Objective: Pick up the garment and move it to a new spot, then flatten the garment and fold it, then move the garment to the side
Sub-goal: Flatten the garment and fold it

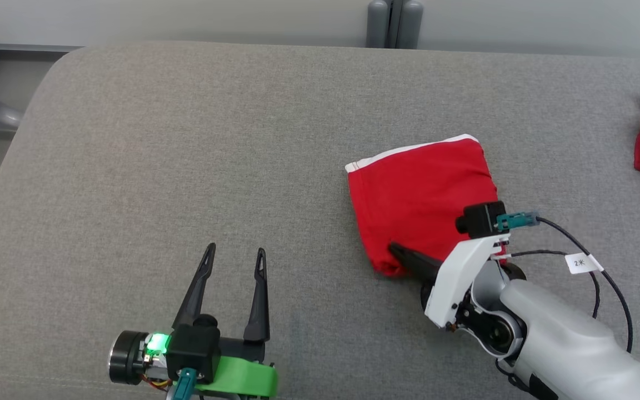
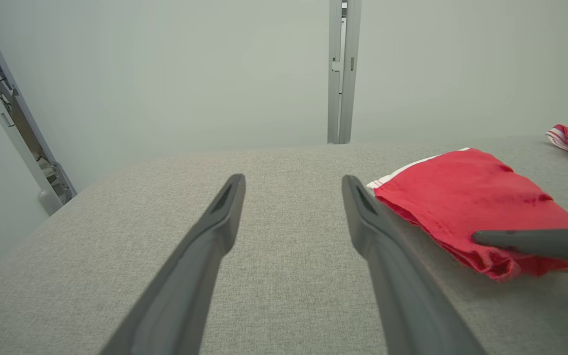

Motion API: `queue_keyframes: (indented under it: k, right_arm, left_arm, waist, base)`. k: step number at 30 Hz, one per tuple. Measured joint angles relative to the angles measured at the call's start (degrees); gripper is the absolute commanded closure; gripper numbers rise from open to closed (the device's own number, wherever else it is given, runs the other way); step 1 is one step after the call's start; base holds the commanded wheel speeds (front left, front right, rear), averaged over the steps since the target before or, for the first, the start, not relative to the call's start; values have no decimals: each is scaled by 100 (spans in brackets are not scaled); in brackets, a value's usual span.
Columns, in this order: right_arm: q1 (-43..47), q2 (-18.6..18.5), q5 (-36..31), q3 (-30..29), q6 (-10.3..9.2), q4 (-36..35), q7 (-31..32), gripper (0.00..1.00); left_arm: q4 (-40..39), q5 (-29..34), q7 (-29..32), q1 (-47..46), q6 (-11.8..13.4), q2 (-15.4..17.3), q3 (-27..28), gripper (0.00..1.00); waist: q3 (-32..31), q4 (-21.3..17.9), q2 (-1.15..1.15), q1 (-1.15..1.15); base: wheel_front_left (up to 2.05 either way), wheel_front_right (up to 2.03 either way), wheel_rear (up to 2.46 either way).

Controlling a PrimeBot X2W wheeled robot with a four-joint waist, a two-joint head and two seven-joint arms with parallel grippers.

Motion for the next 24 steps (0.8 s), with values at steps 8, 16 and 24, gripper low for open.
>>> queue_keyframes:
  k: [8, 16, 24]
  right_arm:
    - [240, -136, 470, 710, 0, -419, 109, 100]
    - [291, -335, -116, 827, 0, -592, -1478, 0]
    - [682, -135, -1823, -893, 1, -376, -1672, 0]
  left_arm:
    - [24, 2, 0, 1, 0, -1, 40, 0]
    - [-41, 63, 0, 254, 8, 1, 330, 0]
    - [-298, 44, 0, 604, 49, 2, 737, 0]
  waist:
    - [-136, -115, 0, 0]
    - [-430, -343, 0, 0]
    - [-694, -738, 0, 0]
  base:
    - [0, 0, 0]
    - [0, 0, 0]
    - [0, 0, 0]
